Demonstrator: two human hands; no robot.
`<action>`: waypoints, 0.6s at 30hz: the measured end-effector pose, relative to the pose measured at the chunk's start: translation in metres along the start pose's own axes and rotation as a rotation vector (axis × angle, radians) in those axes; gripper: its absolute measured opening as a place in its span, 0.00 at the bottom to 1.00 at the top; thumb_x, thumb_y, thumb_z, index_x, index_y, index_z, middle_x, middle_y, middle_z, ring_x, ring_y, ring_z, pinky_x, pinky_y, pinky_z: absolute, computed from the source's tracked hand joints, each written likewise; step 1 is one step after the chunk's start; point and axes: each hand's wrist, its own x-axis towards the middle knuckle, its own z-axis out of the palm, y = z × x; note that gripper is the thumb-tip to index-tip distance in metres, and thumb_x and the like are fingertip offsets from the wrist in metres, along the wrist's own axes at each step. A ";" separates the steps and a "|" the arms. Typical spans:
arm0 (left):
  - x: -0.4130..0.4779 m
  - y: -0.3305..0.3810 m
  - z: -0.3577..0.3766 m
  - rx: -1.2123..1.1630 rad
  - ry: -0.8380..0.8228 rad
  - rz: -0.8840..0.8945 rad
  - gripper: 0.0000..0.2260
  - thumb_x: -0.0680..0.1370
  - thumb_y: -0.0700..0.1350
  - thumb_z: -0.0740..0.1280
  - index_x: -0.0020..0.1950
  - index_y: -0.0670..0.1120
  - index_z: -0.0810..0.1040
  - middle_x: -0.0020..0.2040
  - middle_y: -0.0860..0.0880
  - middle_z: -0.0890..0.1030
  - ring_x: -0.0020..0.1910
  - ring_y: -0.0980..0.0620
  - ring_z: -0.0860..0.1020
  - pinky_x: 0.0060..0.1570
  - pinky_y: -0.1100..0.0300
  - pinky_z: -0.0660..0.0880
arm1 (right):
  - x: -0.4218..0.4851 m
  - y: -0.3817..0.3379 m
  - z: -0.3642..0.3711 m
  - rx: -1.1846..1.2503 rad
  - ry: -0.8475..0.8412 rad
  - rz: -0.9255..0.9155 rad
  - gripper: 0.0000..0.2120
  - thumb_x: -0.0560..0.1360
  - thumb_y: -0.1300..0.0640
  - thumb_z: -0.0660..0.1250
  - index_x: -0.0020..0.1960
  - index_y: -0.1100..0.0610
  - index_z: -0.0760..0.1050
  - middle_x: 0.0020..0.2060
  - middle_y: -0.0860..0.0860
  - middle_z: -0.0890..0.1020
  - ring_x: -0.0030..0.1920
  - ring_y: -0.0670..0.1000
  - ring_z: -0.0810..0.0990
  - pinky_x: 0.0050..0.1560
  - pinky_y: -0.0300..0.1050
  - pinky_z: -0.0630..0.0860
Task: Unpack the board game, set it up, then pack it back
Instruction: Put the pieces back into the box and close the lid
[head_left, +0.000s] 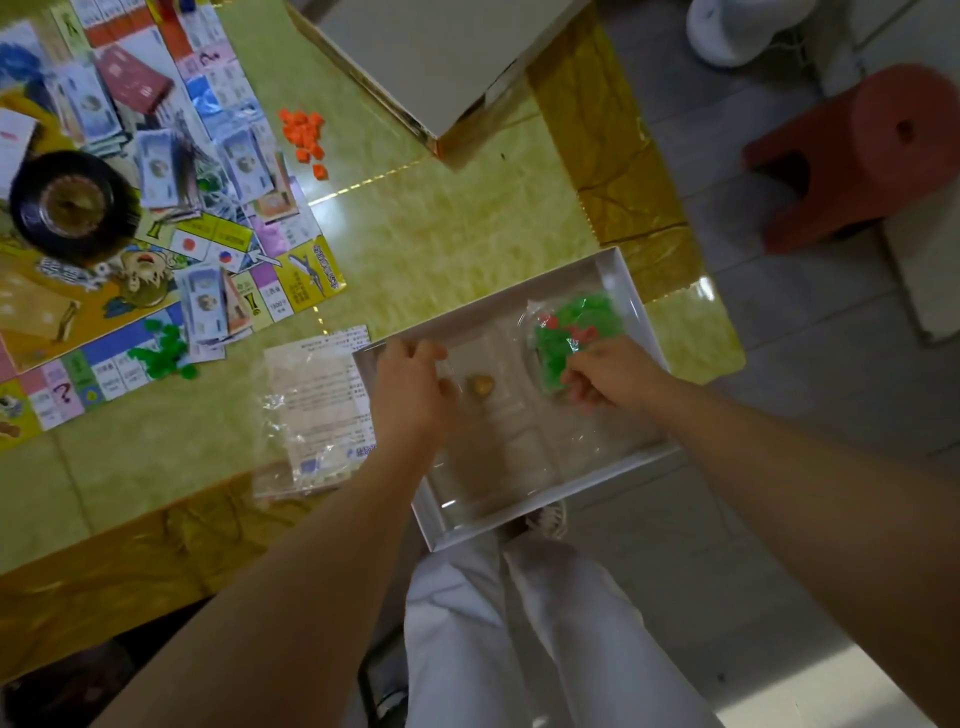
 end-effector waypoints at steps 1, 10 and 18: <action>-0.003 0.000 -0.004 0.049 0.045 -0.025 0.17 0.74 0.41 0.67 0.63 0.45 0.75 0.63 0.43 0.69 0.62 0.43 0.69 0.53 0.51 0.71 | -0.007 0.004 -0.001 -0.040 -0.133 0.164 0.16 0.80 0.59 0.58 0.37 0.60 0.77 0.26 0.52 0.80 0.19 0.43 0.74 0.18 0.33 0.61; -0.014 -0.003 0.002 -0.224 -0.088 -0.567 0.37 0.74 0.44 0.70 0.77 0.43 0.53 0.67 0.35 0.68 0.65 0.35 0.70 0.62 0.47 0.68 | -0.031 0.066 0.009 0.250 -0.253 0.647 0.10 0.81 0.57 0.60 0.52 0.65 0.71 0.43 0.63 0.79 0.34 0.59 0.81 0.42 0.53 0.80; -0.012 0.009 0.012 -0.302 -0.099 -0.524 0.37 0.78 0.46 0.65 0.79 0.49 0.45 0.66 0.37 0.72 0.61 0.38 0.75 0.55 0.51 0.73 | 0.003 0.056 -0.018 0.405 0.266 0.199 0.20 0.74 0.65 0.65 0.65 0.60 0.68 0.56 0.56 0.78 0.46 0.55 0.80 0.33 0.41 0.79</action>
